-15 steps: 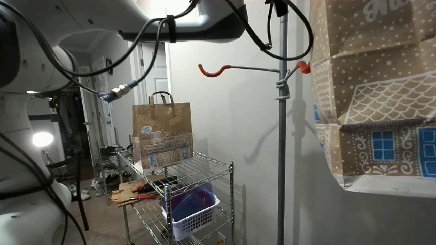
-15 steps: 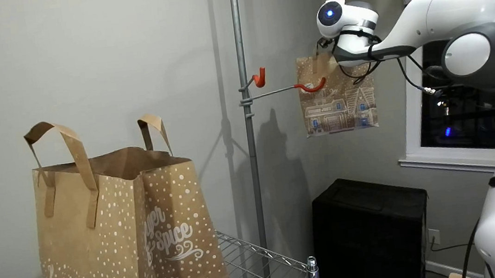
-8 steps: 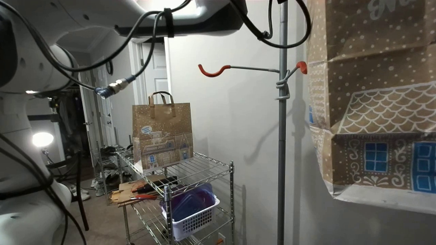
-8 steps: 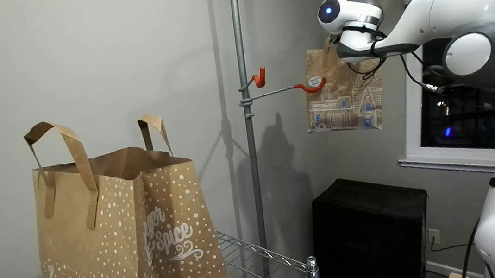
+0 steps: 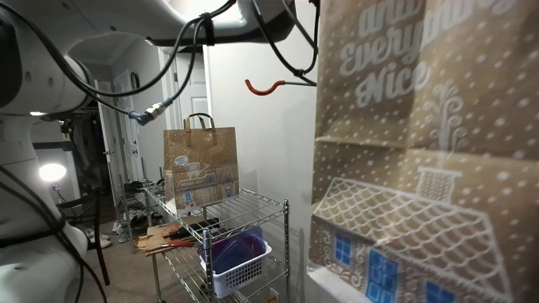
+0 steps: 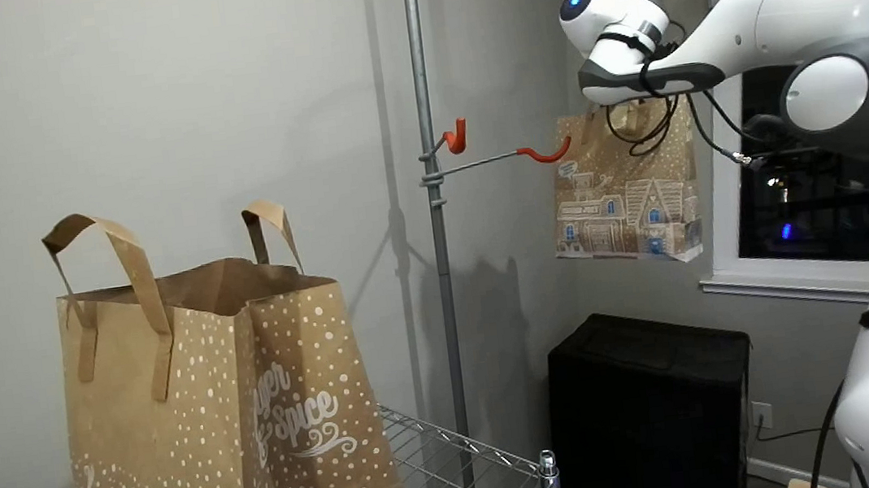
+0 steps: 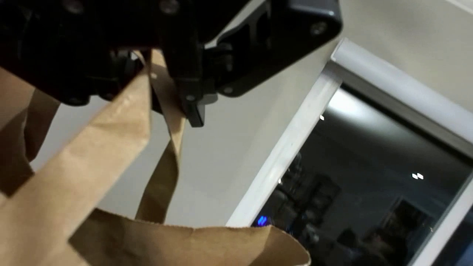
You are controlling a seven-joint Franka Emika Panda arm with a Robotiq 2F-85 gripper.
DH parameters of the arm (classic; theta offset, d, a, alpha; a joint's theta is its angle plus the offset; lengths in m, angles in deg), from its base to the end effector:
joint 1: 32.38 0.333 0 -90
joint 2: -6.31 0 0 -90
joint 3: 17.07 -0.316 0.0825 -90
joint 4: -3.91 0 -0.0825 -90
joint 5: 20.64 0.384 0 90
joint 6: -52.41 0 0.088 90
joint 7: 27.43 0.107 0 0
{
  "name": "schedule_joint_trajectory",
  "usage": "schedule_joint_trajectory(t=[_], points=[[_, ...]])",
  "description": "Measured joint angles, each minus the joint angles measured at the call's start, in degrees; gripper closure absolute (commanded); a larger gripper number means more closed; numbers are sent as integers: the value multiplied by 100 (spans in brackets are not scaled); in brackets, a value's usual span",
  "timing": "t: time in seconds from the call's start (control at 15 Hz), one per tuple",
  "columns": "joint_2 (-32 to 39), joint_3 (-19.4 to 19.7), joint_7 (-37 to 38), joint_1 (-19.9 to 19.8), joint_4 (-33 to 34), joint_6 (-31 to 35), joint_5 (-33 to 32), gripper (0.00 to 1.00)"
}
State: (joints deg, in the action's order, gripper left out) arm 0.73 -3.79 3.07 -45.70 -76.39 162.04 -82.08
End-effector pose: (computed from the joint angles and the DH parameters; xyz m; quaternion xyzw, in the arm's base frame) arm 0.4367 -0.3005 0.8319 0.7340 -0.3793 0.2742 0.4921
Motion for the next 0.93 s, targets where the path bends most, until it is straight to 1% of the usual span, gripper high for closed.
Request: schedule_joint_trajectory(t=[0.27, 0.47, 0.6, 0.93], points=[[22, -81, 37, 24, 155, -1232, 852, 94], [12, -197, 3, 133, 282, -1774, 1422, 94], [1, -310, -17, 241, 318, -2018, 1620, 94], [2, -537, -98, 408, 328, -2604, 1635, 94]])
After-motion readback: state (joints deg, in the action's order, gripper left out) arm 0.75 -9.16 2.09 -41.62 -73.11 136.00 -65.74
